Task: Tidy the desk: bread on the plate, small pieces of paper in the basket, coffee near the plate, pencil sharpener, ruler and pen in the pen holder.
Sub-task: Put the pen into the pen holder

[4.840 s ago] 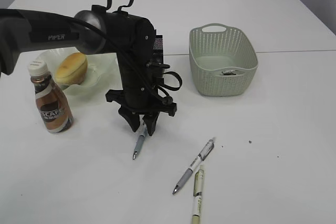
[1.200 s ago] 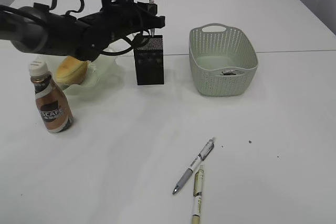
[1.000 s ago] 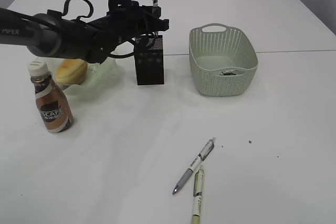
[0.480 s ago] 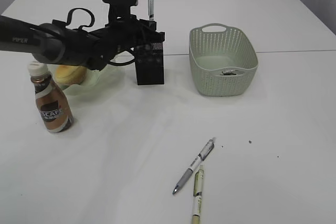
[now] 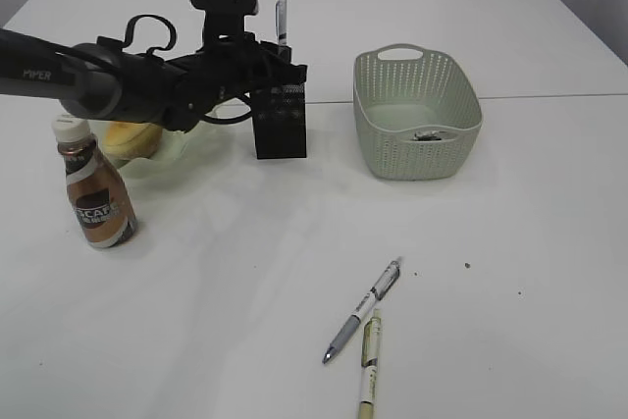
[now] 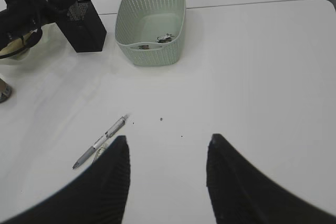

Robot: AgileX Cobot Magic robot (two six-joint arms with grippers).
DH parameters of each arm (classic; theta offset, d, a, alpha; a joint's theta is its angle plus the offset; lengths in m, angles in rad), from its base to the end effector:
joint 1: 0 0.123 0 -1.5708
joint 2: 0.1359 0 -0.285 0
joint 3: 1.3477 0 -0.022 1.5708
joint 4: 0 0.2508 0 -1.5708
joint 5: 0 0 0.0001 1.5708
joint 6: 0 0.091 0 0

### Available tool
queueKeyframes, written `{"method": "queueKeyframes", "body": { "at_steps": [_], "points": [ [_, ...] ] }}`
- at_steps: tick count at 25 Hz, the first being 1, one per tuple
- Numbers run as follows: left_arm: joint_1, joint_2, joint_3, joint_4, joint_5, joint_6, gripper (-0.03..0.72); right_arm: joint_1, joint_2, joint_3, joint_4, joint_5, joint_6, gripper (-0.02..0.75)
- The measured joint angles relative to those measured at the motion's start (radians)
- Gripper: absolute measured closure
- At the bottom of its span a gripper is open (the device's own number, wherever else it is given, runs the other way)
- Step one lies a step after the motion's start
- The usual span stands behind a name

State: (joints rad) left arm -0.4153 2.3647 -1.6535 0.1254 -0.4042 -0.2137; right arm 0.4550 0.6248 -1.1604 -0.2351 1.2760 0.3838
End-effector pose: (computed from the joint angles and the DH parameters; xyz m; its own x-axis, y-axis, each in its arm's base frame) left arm 0.4863 -0.2193 0.1446 -0.2449 0.0009 -0.9695 0.4249 0.8990 -0.1065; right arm 0.0585 0.0061 0.4302 -0.5968 0.0435 -0.8012 -0.0883 0.9889 0.1195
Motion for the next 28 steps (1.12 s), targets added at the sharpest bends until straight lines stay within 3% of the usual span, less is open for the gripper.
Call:
{"method": "queueKeyframes", "body": {
  "at_steps": [6, 14, 20, 28],
  "points": [
    [0.0, 0.0, 0.0, 0.0, 0.026, 0.0, 0.54, 0.0, 0.0, 0.0, -0.002, 0.0, 0.0, 0.384],
    [0.0, 0.0, 0.0, -0.002, 0.053, 0.0, 0.395, 0.0, 0.0, 0.0, -0.004, 0.0, 0.0, 0.384],
    [0.0, -0.039, 0.0, -0.002, 0.123, 0.0, 0.378, 0.0, 0.0, 0.0, -0.007, 0.0, 0.0, 0.384],
    [-0.025, -0.194, 0.0, -0.002, 0.381, 0.0, 0.377, 0.0, 0.0, 0.0, -0.019, -0.004, 0.0, 0.384]
  ]
}}
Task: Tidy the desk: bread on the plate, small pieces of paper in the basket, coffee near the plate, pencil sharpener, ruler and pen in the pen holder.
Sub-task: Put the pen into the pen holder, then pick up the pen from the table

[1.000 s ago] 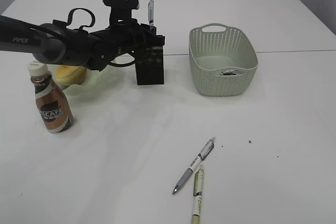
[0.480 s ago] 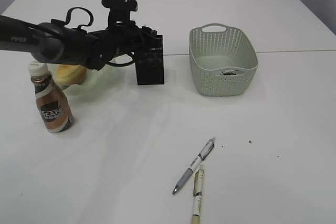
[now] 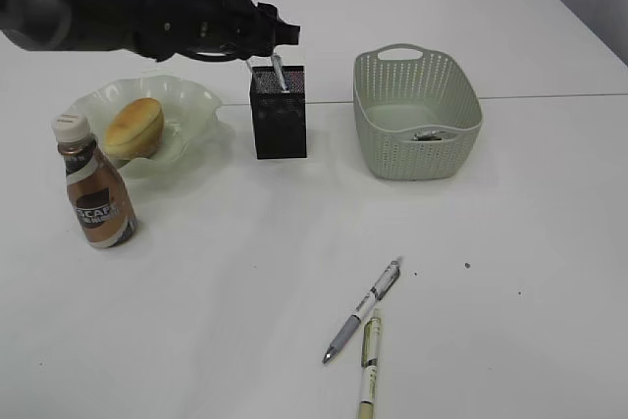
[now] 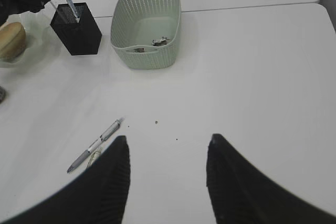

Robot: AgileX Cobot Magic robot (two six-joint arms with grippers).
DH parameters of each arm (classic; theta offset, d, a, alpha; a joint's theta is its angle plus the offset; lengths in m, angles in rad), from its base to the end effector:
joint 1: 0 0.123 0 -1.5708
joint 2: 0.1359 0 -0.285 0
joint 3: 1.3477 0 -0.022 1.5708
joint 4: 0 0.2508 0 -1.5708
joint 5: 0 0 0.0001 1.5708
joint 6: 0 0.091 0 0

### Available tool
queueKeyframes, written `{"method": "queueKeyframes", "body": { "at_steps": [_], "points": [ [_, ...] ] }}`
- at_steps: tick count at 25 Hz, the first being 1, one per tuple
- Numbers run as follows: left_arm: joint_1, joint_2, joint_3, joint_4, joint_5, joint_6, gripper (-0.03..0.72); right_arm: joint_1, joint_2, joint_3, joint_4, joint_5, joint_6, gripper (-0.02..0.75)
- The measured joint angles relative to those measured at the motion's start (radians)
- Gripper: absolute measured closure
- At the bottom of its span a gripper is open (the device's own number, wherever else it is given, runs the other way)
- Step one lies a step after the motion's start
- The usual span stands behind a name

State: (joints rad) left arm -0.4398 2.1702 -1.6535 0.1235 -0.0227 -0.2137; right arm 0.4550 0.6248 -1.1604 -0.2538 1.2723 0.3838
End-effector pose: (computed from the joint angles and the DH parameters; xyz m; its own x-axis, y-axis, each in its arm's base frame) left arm 0.4631 -0.2182 0.2138 -0.3953 0.0864 -0.9145 0.3941 0.9152 -0.0839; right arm 0.0592 0.0046 0.4308 -0.5882 0.0395 -0.8077 -0.0793 0.9912 0.1062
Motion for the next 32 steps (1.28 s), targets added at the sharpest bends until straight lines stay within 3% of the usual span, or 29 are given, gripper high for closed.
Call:
{"method": "queueKeyframes", "body": {
  "at_steps": [11, 19, 27, 32],
  "points": [
    [-0.103, -0.183, -0.008, 0.0, 0.588, 0.006, 0.38, 0.0, 0.0, 0.0, 0.0, 0.0, 0.0, 0.384],
    [-0.226, -0.214, -0.008, 0.0, 0.956, 0.036, 0.38, 0.0, 0.0, 0.0, 0.0, 0.0, 0.0, 0.384],
    [-0.341, -0.214, -0.008, -0.036, 1.029, 0.067, 0.419, 0.0, 0.0, 0.0, 0.0, 0.0, 0.0, 0.384],
    [-0.362, -0.167, -0.014, -0.077, 1.059, 0.08, 0.427, 0.0, 0.0, 0.0, -0.001, 0.0, 0.0, 0.384]
  ]
}}
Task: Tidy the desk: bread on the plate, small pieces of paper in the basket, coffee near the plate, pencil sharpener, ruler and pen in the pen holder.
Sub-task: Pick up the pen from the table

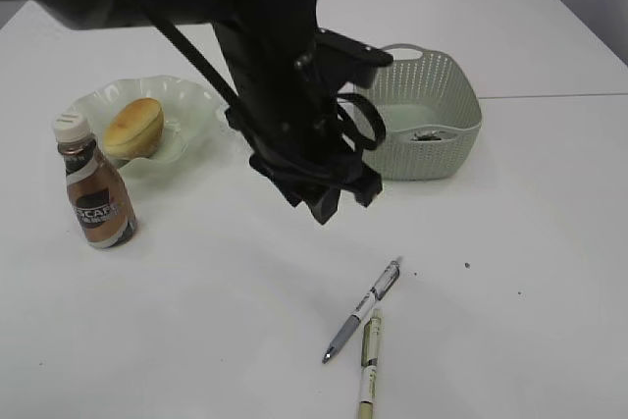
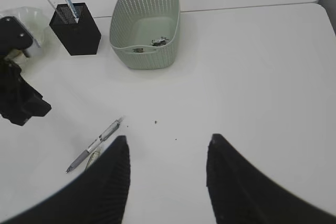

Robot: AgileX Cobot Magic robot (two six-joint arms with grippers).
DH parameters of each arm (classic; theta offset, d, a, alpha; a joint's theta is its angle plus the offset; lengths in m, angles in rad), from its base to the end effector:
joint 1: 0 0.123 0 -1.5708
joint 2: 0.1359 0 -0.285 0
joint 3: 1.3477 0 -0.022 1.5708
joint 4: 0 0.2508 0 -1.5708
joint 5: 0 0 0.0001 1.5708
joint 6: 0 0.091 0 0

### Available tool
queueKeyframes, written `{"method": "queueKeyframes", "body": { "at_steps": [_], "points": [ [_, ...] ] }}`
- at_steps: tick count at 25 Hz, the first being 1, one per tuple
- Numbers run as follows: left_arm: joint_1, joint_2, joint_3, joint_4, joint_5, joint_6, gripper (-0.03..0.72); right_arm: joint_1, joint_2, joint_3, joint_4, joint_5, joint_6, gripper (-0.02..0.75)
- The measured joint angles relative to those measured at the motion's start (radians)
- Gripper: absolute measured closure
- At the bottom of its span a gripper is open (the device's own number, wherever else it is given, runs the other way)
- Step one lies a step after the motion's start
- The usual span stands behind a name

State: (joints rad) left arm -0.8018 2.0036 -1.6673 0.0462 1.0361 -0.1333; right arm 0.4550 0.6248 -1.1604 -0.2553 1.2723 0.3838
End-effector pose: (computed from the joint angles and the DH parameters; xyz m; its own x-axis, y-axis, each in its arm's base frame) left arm 0.2999 -0.3047 0.2354 -0.7409 0.6083 -0.2847 0.6329 0.7742 0.0070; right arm 0.0592 0.0045 0.4308 -0.5878 0.0391 -0.8081 -0.0785 0.9914 0.1051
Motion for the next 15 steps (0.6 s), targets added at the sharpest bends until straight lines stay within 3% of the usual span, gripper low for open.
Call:
{"method": "queueKeyframes", "body": {
  "at_steps": [15],
  "points": [
    [-0.025, 0.168, -0.005, -0.096, 0.019, 0.066, 0.433, 0.0, 0.0, 0.0, -0.021, 0.002, 0.0, 0.384]
  ]
}}
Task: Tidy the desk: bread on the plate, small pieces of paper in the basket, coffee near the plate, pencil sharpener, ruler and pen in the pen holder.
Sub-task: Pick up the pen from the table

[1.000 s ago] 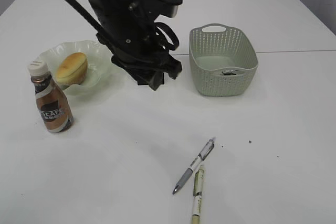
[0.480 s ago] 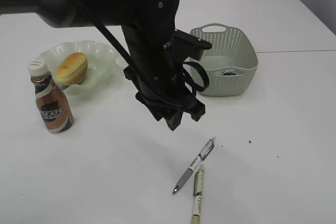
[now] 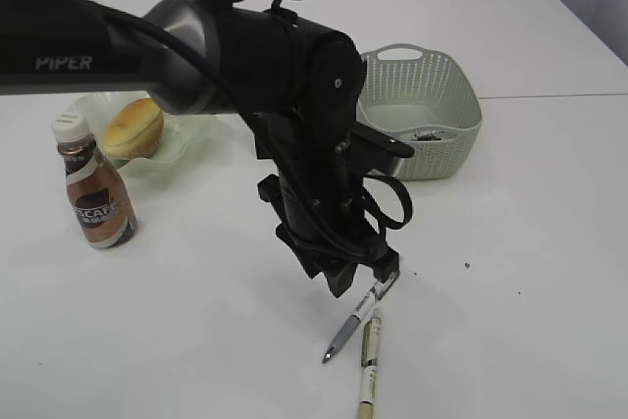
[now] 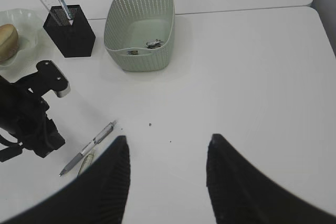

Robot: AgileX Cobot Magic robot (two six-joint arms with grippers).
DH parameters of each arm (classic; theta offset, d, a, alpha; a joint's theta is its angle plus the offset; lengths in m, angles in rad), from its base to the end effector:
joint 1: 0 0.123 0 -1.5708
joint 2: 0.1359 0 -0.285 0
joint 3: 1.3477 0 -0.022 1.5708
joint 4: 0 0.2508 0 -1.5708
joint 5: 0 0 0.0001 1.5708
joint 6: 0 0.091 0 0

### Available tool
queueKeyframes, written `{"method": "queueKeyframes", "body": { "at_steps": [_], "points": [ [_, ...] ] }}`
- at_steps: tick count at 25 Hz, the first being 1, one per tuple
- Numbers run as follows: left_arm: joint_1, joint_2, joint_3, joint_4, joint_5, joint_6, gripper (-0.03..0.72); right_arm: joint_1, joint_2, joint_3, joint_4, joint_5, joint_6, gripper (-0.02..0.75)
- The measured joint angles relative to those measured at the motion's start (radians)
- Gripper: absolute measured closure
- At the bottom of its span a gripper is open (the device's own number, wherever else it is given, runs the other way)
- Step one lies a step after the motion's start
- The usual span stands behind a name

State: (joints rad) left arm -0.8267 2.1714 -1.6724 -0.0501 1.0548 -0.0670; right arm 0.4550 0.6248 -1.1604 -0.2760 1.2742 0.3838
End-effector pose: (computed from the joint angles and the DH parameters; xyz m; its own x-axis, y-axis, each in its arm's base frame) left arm 0.2947 -0.3260 0.1635 -0.7384 0.6669 -0.1001 0.6733 0.7375 -0.0527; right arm 0.0597 0.0028 0.4311 -0.5828 0.0337 -0.8119 -0.0667 0.9938 0.0892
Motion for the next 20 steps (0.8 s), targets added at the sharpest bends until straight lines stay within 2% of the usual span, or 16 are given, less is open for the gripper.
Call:
{"method": "queueKeyframes", "body": {
  "at_steps": [11, 20],
  "points": [
    [0.0, 0.033, -0.011, -0.002, -0.09, 0.042, 0.434, 0.0, 0.0, 0.0, 0.0, 0.0, 0.0, 0.384],
    [0.0, 0.103, -0.136, -0.037, -0.042, 0.067, 0.442, 0.0, 0.0, 0.0, 0.0, 0.0, 0.0, 0.384]
  ]
}}
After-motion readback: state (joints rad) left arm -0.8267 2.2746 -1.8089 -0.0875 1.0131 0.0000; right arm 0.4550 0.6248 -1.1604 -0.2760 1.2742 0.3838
